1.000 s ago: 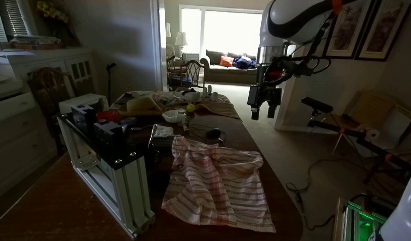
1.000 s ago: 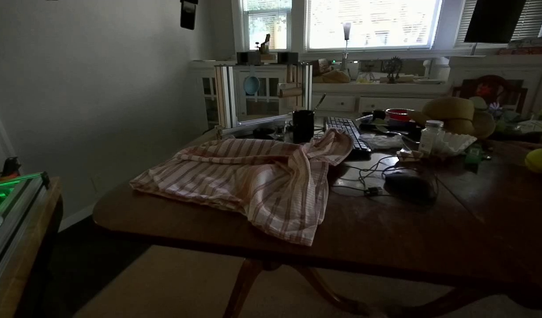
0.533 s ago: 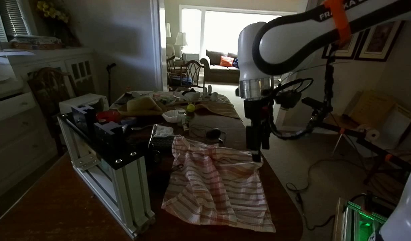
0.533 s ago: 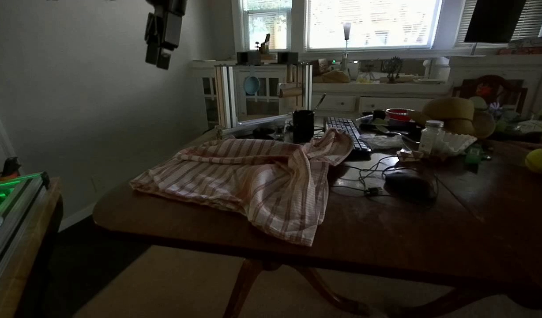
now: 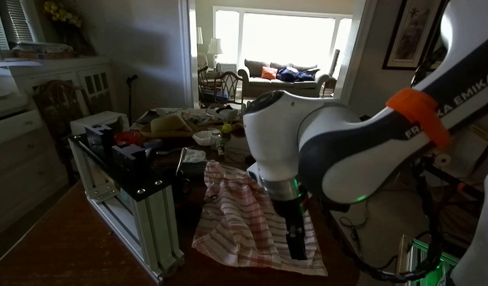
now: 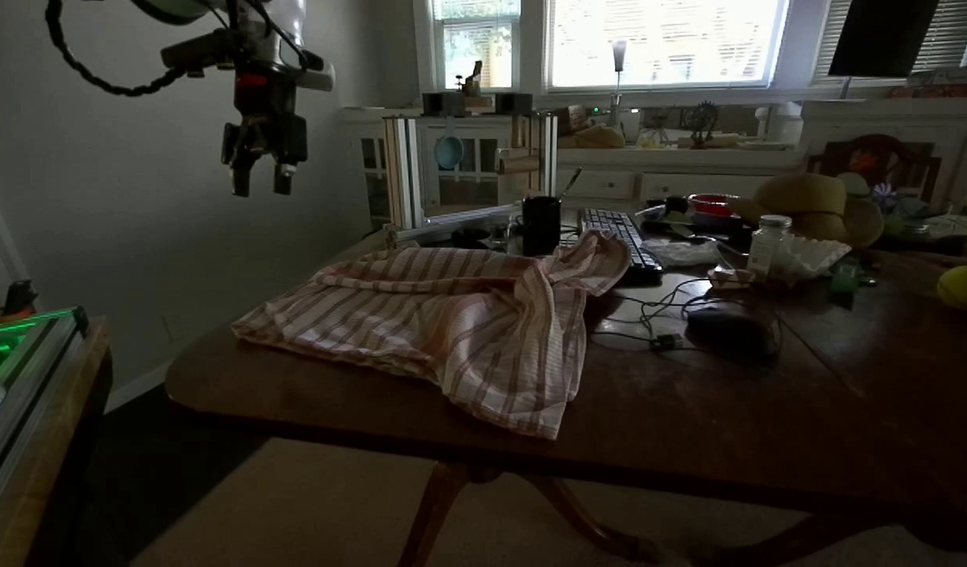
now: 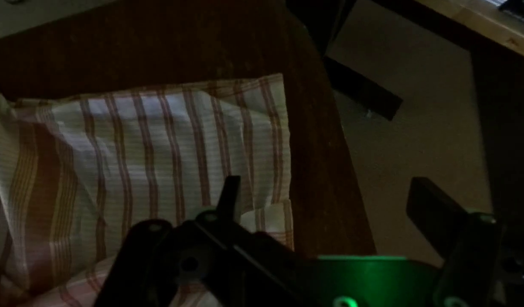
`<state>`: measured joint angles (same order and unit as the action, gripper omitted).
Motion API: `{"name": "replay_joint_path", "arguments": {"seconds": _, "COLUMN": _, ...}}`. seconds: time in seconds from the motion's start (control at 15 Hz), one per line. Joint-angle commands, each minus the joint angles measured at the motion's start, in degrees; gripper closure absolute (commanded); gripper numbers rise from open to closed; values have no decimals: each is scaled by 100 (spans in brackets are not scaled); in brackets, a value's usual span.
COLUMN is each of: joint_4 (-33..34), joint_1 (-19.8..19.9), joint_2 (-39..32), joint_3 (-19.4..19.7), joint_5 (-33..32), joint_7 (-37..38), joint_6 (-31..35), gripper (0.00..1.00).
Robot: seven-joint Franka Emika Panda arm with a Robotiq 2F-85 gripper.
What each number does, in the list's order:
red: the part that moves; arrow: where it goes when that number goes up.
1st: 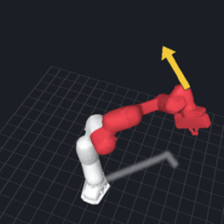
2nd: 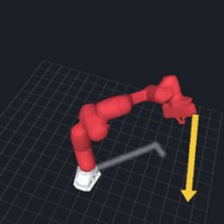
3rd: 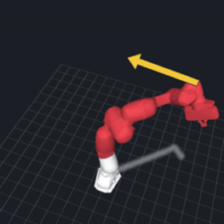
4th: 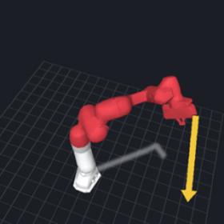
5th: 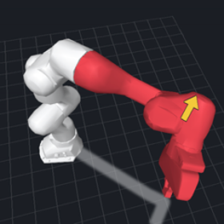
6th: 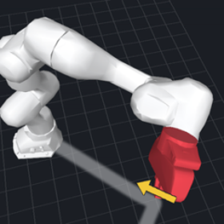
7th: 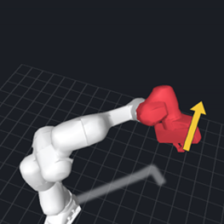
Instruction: Fold the towel once in length then once in width
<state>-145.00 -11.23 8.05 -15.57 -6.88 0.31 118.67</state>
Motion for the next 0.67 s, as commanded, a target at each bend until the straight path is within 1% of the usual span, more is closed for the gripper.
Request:
{"name": "replay_joint_path", "arguments": {"seconds": 0.0, "joint_4": 0, "joint_1": -129, "joint_2": -135, "joint_3": -15, "joint_5": -300, "joint_7": 191, "joint_6": 223, "gripper": 0}}
{"name": "replay_joint_path", "arguments": {"seconds": 0.13, "joint_4": -2, "joint_1": -196, "joint_2": -317, "joint_3": -108, "joint_5": -616, "joint_7": 444, "joint_6": 474, "gripper": 0}}
{"name": "replay_joint_path", "arguments": {"seconds": 0.4, "joint_4": 1, "joint_1": -195, "joint_2": -352, "joint_3": -111, "joint_5": -706, "joint_7": 483, "joint_6": 518, "gripper": 0}}
{"name": "replay_joint_path", "arguments": {"seconds": 0.47, "joint_4": 13, "joint_1": -207, "joint_2": -447, "joint_3": -138, "joint_5": -749, "joint_7": 673, "joint_6": 637, "gripper": 0}}
{"name": "replay_joint_path", "arguments": {"seconds": 0.53, "joint_4": 14, "joint_1": -223, "joint_2": -569, "joint_3": -200, "joint_5": -1013, "joint_7": 996, "joint_6": 817, "gripper": 0}}
{"name": "replay_joint_path", "arguments": {"seconds": 0.6, "joint_4": 19, "joint_1": -242, "joint_2": -664, "joint_3": -226, "joint_5": -1056, "joint_7": 1217, "joint_6": 982, "gripper": 0}}
